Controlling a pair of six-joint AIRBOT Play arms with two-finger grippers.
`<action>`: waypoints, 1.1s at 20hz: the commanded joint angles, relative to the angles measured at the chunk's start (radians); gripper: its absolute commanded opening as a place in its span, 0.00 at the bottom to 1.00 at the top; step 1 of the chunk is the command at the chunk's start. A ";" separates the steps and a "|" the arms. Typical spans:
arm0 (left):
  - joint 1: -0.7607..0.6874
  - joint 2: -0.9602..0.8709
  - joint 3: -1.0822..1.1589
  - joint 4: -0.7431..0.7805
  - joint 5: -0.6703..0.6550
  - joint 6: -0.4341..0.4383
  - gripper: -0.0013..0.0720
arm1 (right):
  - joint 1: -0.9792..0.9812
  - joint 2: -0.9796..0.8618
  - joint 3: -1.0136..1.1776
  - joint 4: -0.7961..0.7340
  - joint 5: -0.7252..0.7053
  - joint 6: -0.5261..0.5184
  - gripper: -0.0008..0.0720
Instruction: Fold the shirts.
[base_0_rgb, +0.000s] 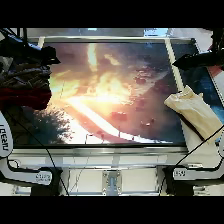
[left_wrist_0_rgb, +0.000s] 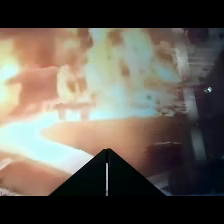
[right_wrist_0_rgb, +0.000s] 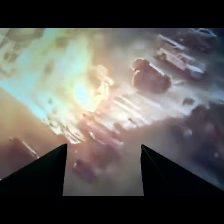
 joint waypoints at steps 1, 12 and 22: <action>0.000 0.000 0.000 0.000 0.002 0.001 0.03 | 0.000 0.000 0.001 0.000 0.000 0.000 0.70; 0.078 -0.037 -0.002 0.857 0.080 -0.215 0.82 | 0.000 0.000 0.001 0.000 0.000 0.000 0.70; 0.302 -0.298 -0.003 0.765 -0.151 -0.393 0.82 | 0.000 0.000 0.001 0.095 -0.071 0.001 0.70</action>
